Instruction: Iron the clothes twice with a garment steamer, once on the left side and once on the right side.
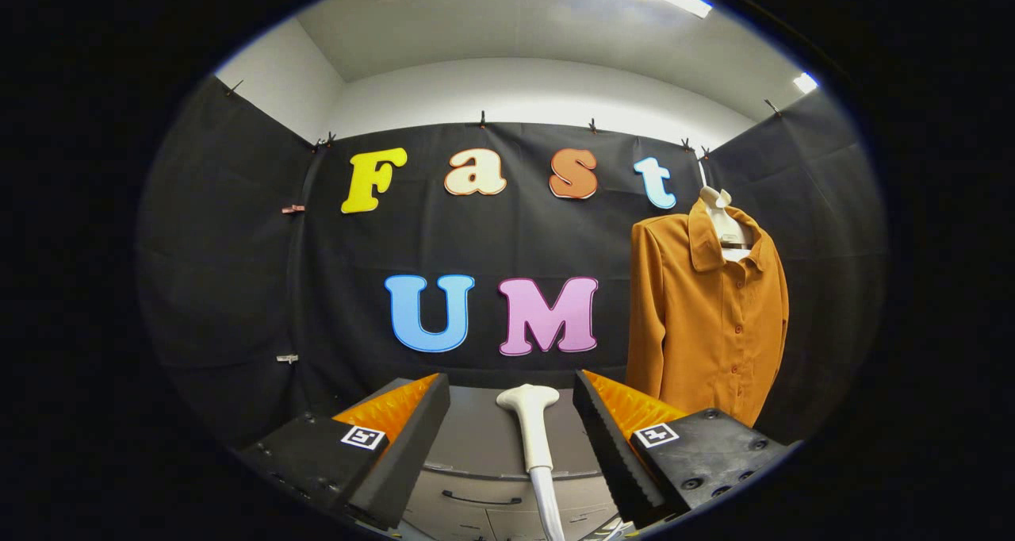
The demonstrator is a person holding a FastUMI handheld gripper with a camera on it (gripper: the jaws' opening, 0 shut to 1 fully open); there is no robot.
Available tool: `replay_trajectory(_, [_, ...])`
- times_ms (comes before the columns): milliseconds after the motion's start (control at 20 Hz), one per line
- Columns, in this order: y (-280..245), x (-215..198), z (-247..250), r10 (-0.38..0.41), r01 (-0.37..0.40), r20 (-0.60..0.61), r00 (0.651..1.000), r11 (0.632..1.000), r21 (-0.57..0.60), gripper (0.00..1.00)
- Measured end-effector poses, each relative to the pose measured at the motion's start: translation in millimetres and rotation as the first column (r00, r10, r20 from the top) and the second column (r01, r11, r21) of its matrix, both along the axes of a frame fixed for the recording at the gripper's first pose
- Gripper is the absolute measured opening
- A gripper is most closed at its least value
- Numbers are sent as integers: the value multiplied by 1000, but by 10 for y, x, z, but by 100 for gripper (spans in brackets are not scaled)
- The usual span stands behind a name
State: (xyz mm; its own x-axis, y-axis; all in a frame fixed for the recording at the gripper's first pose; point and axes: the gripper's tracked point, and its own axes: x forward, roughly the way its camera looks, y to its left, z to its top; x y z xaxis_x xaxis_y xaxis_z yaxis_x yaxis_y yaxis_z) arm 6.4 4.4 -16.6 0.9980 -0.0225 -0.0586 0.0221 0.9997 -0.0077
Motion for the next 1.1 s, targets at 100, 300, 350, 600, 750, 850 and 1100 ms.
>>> replay_trajectory(100, [13,63,-99,-16,17,-26,1000,1000,5,98])
replay_trajectory(300, [-30,81,-250,-62,64,-70,996,998,22,98])
replay_trajectory(350, [-30,90,-291,-71,73,-83,994,997,19,98])
replay_trajectory(600, [-49,327,-442,-69,71,-124,990,997,12,98])
replay_trajectory(750, [-103,622,-630,-51,53,-172,984,999,5,98])
replay_trajectory(850, [-142,848,-759,-38,40,-208,977,999,3,98])
replay_trajectory(1100, [-207,1345,-1190,-16,18,-329,944,1000,4,98])
